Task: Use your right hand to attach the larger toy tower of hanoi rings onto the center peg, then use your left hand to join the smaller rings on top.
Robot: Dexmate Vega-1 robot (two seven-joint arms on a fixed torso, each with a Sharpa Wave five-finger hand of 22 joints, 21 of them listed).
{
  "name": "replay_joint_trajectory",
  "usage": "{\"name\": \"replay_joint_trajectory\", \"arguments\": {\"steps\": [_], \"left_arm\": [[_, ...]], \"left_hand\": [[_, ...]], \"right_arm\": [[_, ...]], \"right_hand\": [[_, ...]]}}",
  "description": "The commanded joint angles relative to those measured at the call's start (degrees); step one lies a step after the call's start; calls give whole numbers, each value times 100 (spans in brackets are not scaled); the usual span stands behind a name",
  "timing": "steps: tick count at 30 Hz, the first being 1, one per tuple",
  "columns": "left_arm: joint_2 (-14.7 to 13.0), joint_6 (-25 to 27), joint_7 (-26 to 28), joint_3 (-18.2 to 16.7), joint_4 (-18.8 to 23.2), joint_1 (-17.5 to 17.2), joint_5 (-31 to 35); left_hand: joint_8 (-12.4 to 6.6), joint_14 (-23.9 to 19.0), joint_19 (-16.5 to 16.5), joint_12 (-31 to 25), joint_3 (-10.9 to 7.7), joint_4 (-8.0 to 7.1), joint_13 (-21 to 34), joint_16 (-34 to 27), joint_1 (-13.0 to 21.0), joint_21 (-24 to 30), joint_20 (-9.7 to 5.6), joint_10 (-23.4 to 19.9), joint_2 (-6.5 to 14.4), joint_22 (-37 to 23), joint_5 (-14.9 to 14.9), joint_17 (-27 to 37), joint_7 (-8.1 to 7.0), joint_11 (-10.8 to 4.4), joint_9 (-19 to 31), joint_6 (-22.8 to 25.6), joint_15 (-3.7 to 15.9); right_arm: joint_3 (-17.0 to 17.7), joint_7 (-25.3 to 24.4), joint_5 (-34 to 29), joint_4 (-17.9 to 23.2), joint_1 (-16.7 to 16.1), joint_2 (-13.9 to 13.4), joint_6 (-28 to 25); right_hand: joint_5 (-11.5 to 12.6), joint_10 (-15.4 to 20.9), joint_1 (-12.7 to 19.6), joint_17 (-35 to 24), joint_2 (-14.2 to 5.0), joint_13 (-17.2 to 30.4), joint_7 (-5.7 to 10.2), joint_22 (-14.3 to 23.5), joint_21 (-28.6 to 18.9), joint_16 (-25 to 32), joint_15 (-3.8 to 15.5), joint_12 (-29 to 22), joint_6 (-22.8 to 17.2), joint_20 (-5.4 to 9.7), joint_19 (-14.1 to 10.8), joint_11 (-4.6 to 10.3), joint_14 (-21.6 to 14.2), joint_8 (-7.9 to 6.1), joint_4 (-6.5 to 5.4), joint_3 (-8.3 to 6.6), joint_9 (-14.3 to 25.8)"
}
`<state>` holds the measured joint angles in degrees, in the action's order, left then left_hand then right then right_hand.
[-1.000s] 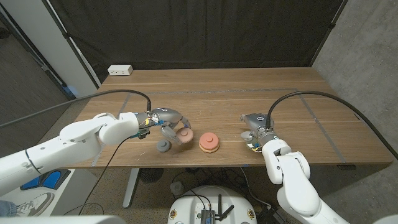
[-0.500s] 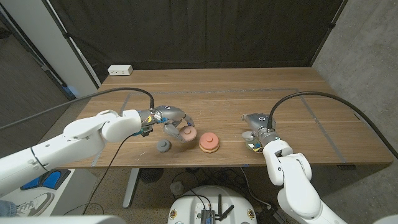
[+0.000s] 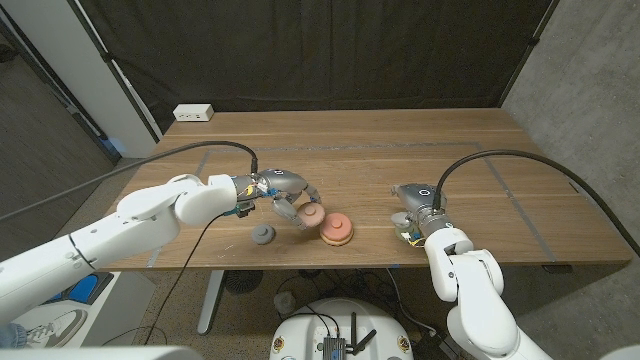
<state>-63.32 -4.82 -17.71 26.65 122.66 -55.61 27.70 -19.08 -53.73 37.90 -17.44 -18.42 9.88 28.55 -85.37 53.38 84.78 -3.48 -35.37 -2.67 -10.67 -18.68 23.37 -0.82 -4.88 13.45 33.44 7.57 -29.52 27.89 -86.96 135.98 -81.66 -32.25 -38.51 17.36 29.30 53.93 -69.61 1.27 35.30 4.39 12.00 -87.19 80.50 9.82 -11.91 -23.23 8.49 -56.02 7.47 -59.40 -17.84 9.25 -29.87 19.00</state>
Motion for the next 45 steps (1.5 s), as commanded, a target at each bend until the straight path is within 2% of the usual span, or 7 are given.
{"name": "replay_joint_trajectory", "arguments": {"steps": [1, 19, 30, 45], "left_arm": [[321, -219, -175, 259, -193, 313, 78], [787, -627, -489, 694, -541, 844, 324], [1079, -830, -430, 909, -797, 1030, 475], [1204, -817, -565, 1056, -908, 1153, 632]], "left_hand": [[-34, -60, 42, 4, -114, -53, 391, -27, 51, 19, -818, -455, 80, -20, -32, 19, -38, -369, 237, 101, 502], [-24, -56, 35, 40, -125, -56, 464, -26, 55, 26, -818, -456, 84, -23, -38, 23, -44, -378, 239, 101, 502], [-21, -50, 34, 56, -132, -55, 498, -25, 61, 33, -816, -465, 87, -24, -40, 25, -47, -376, 240, 110, 502], [-10, -41, 35, 97, -137, -57, 569, -20, 58, 40, -815, -480, 80, -23, -41, 25, -56, -378, 241, 117, 502]], "right_arm": [[57, -44, 11, 14, -83, 32, -25], [92, -8, -114, 43, -120, 78, -38], [147, 9, -168, 52, -166, 137, -56], [233, -31, -97, 32, -200, 143, -54]], "right_hand": [[41, 36, -23, -27, -28, 18, 6, 14, -47, 7, 266, 13, -54, 403, -30, -11, -50, -3, 16, -51, 24], [46, 41, -27, -28, -29, 25, 17, 8, -45, 12, 265, 11, -54, 403, -32, 2, -51, 4, 13, -55, 22], [48, 45, -30, -25, -30, 25, -2, 8, -46, 10, 265, 12, -73, 403, -38, -10, -48, -2, 12, -57, 22], [51, 71, -42, -34, -35, 25, -1, 9, -48, 22, 265, 7, -95, 403, -43, -6, -56, -7, 6, -59, 20]]}}
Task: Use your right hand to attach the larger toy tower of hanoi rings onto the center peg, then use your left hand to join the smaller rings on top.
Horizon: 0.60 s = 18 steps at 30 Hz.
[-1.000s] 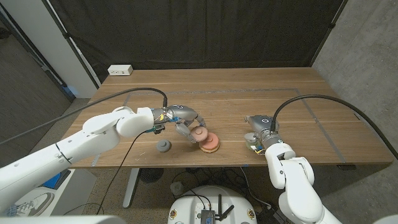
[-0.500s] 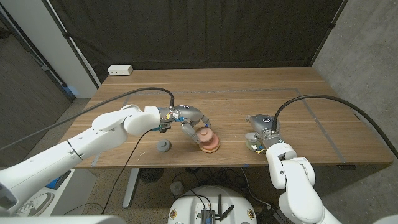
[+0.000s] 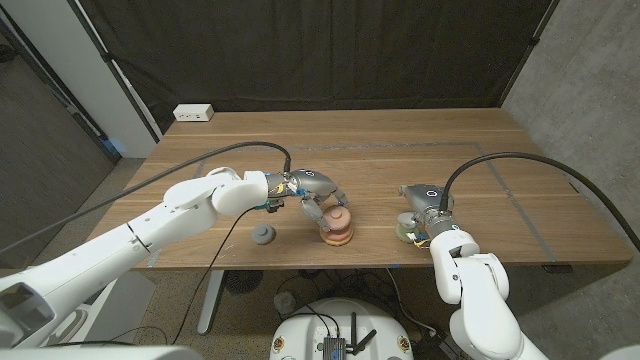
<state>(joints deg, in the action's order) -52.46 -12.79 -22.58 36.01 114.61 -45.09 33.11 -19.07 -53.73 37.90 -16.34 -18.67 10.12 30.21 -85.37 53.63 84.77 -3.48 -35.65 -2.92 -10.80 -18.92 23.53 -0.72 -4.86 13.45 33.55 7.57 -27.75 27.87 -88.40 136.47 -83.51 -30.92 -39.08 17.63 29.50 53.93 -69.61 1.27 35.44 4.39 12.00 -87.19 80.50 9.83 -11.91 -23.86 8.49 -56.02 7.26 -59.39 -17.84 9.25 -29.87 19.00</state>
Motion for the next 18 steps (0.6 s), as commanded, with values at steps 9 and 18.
{"name": "replay_joint_trajectory", "arguments": {"steps": [9, 18], "left_arm": [[73, 29, -146, 106, -74, 73, 31], [61, 82, -146, 101, -45, 40, 28]], "left_hand": [[-8, -56, 33, 7, -114, -87, 438, -34, 23, 41, -812, -464, 103, -8, -16, 25, -68, -376, 242, 117, 502], [-5, -41, 33, 23, -118, -88, 471, -20, 19, 43, -813, -483, 105, -7, -16, 12, -60, -377, 243, 129, 502]], "right_arm": [[63, -56, 133, -42, 17, -18, 13], [52, -60, 168, -53, 40, -44, -14]], "right_hand": [[27, 55, -41, -24, -35, 17, 0, 14, -53, 13, 266, 7, -29, 402, -50, 11, -53, -3, 10, -59, 21], [27, 58, -47, -26, -37, 18, 0, 13, -52, 16, 266, 9, -30, 402, -50, 12, -58, -1, 8, -59, 21]]}}
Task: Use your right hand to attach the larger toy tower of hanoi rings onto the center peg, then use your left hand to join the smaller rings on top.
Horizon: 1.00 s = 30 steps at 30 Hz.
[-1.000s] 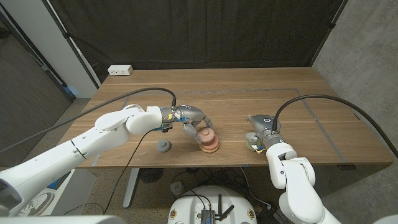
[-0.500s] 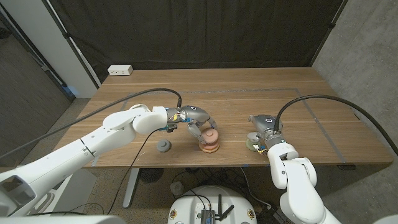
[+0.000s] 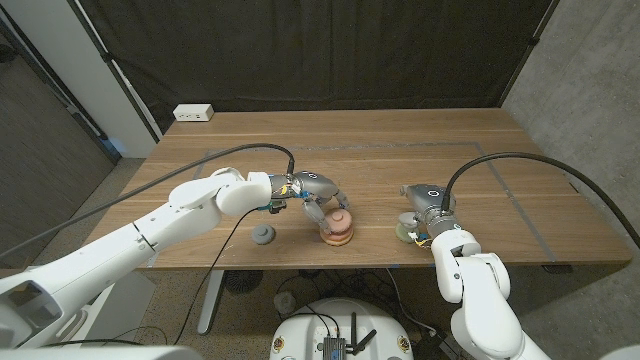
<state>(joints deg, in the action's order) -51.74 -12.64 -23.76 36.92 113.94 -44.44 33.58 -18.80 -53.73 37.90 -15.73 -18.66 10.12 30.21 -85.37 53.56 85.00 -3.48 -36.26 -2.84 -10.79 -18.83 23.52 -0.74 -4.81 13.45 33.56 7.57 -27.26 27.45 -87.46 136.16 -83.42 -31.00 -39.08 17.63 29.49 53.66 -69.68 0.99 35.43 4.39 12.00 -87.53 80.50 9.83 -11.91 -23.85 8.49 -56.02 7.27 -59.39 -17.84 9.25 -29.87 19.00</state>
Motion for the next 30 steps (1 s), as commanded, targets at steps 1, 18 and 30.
{"name": "replay_joint_trajectory", "arguments": {"steps": [1, 18, 30], "left_arm": [[-16, 76, -22, 4, 28, -33, -18], [16, 56, -34, 71, -35, -45, -62], [-14, 125, -23, 71, -41, -72, -16]], "left_hand": [[-32, -42, 33, -34, -119, -88, 477, -19, 25, 20, -813, -426, 97, -8, -25, 12, -58, -386, 243, 130, 502], [-15, -53, 31, 12, -126, -85, 542, -30, 23, 22, -814, -432, 91, -6, -26, 25, -72, -370, 246, 127, 502], [5, -33, 24, 43, -134, -80, 573, -17, 31, 23, -815, -419, 90, -7, -27, 18, -79, -362, 247, 98, 503]], "right_arm": [[2, -24, 74, -25, 30, -41, -18], [-20, -30, 131, -27, 39, -87, -56], [-30, -37, 162, -25, 30, -119, -86]], "right_hand": [[27, 55, -20, -22, -10, 17, -3, 10, -15, 20, 265, 11, -31, 402, -48, 10, -62, 0, 8, -59, 21], [33, 55, -20, -17, -16, 27, 4, 15, -19, 17, 266, 12, -32, 403, -55, 12, -60, 3, 12, -64, 22], [36, 60, -17, -11, -17, 22, 5, 17, -20, 13, 266, 17, -35, 403, -57, 11, -58, 4, 14, -67, 25]]}}
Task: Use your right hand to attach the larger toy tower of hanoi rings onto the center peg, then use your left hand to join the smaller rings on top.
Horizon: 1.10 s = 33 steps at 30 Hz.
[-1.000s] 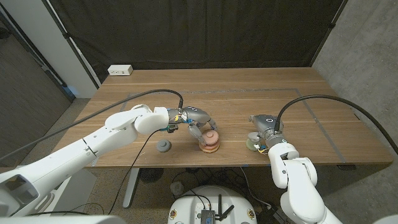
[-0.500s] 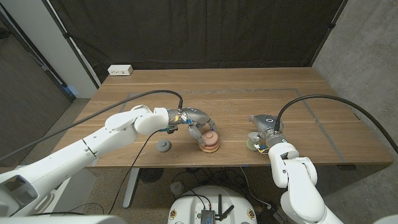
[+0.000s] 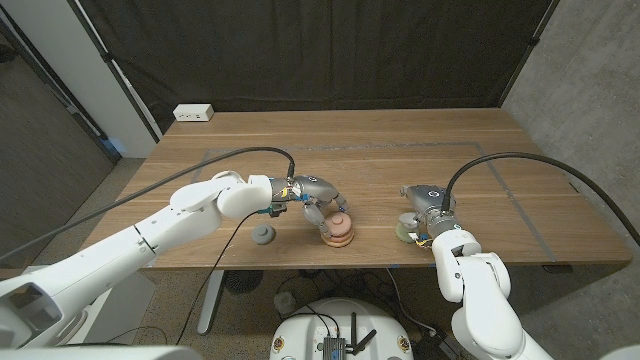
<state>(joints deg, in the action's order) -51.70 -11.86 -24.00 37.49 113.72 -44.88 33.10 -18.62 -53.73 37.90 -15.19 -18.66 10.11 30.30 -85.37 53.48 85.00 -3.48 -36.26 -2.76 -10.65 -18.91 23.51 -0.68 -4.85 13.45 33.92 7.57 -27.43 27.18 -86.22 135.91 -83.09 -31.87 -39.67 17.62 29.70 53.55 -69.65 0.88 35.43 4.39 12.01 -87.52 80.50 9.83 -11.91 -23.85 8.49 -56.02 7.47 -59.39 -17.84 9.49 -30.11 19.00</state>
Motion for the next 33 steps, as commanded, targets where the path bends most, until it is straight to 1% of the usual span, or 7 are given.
{"name": "replay_joint_trajectory", "arguments": {"steps": [1, 12, 19, 23, 24, 26, 33], "left_arm": [[-22, 51, 6, 14, -21, -33, 37], [-59, 33, -9, 18, -44, -38, 14], [-120, 31, -30, -23, 16, -30, 56], [-137, 77, -82, -31, 57, -18, 112], [-141, 85, -104, -27, 66, -10, 128], [-138, 91, -145, -17, 72, 7, 143], [-125, 114, -230, 4, 80, 38, 179]], "left_hand": [[-11, -33, 25, -11, -135, -79, 567, -17, 39, 24, -814, -421, 82, -21, -19, 19, -92, -358, 247, 60, 503], [43, -13, -20, 112, -139, -70, 582, -13, 54, 18, -811, -262, 59, -23, -22, 22, -111, -386, 246, -32, 501], [218, 145, -144, 328, -49, -123, 533, 64, -123, -39, -761, 70, -57, -15, 1, -30, -36, -291, 223, -363, 498], [345, 235, -209, 450, -11, -131, 503, 89, -198, -60, -724, 390, -102, -16, 10, -40, 2, -233, 203, -596, 496], [454, 281, -257, 496, 2, -125, 482, 95, -219, -68, -695, 621, -117, -19, 10, -34, 3, -206, 182, -802, 494], [547, 345, -314, 523, 12, -121, 458, 117, -234, -79, -690, 849, -129, -22, 9, -42, 61, -151, 160, -978, 492], [696, 488, -430, 531, 36, -120, 401, 168, -269, -102, -637, 1301, -150, -23, 15, -71, 106, -30, 109, -1313, 489]], "right_arm": [[-19, -8, 31, -3, 0, -27, -34], [-44, 18, 13, 2, 31, -50, -27], [-55, -10, 11, 4, 40, -42, -24], [-55, -22, 27, 0, 49, -41, -20], [-51, -24, 44, 3, 50, -49, -11], [-56, -19, 38, -2, 58, -45, -17], [-63, -4, 33, -5, 70, -46, -24]], "right_hand": [[36, 39, -7, -17, -6, 24, 5, 16, -20, 15, 266, 16, -37, 403, -56, -14, -60, 4, -10, -42, 25], [39, 40, -12, -17, -6, 28, 4, 19, -22, 14, 266, 16, -44, 402, -57, -12, -61, 4, -13, -42, 23], [39, 41, -14, -3, -5, 28, 1, 8, -10, 1, 266, 17, -44, 403, -46, -7, -48, 7, -12, -42, 22], [40, 44, -13, -20, -2, 27, -1, 18, -21, 17, 266, 17, -48, 402, -57, -8, -64, 6, -10, -43, 22], [40, 44, -14, -22, -2, 28, -1, 19, -21, 19, 266, 17, -51, 402, -57, -10, -65, 5, -10, -42, 22], [40, 41, -15, -16, -1, 29, -3, 14, -16, 14, 266, 18, -44, 402, -52, -6, -60, 6, -11, -43, 25], [40, 43, -17, -16, -1, 28, -3, 16, -18, 14, 266, 19, -49, 402, -55, -12, -60, 5, -11, -43, 28]]}}
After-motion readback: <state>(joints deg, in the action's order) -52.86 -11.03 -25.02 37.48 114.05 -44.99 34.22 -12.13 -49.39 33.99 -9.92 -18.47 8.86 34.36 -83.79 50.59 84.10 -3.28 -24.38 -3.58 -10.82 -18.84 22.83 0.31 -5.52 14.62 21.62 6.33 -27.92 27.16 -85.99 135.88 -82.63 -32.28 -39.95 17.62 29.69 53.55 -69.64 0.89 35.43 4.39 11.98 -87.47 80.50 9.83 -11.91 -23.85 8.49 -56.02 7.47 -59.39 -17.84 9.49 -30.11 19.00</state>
